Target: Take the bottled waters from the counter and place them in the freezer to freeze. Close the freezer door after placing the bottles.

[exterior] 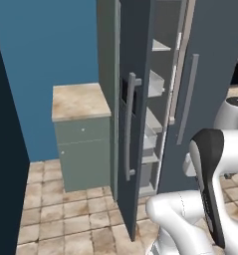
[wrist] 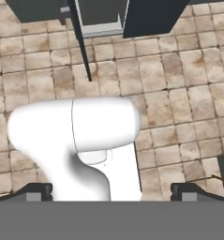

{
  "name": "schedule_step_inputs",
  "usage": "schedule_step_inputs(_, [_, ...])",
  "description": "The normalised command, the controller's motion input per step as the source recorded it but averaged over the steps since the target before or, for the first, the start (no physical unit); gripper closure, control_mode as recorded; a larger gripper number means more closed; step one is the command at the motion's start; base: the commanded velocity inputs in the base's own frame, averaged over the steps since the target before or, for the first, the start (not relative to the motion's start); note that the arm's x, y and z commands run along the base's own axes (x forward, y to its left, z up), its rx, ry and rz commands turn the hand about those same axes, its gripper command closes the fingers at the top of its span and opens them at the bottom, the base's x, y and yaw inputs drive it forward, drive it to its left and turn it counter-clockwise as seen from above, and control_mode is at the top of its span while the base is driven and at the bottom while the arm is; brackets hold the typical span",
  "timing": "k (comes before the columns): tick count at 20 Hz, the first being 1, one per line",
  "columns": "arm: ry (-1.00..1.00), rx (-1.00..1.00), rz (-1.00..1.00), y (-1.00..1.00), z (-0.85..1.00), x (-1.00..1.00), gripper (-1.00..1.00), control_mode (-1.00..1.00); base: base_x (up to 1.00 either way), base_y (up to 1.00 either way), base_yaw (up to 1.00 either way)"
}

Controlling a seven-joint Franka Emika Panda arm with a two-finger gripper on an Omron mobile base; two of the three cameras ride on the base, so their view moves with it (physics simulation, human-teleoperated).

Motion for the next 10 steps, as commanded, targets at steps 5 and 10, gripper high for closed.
schedule_step_inputs(5, [0.00,0.00,0.00,0.00,0.00,0.00,-1.00,1.00,0.39,0.43,-0.09])
schedule_step_inputs(10, [0.00,0.00,0.00,0.00,0.00,0.00,-1.00,1.00,0.39,0.46,-0.03])
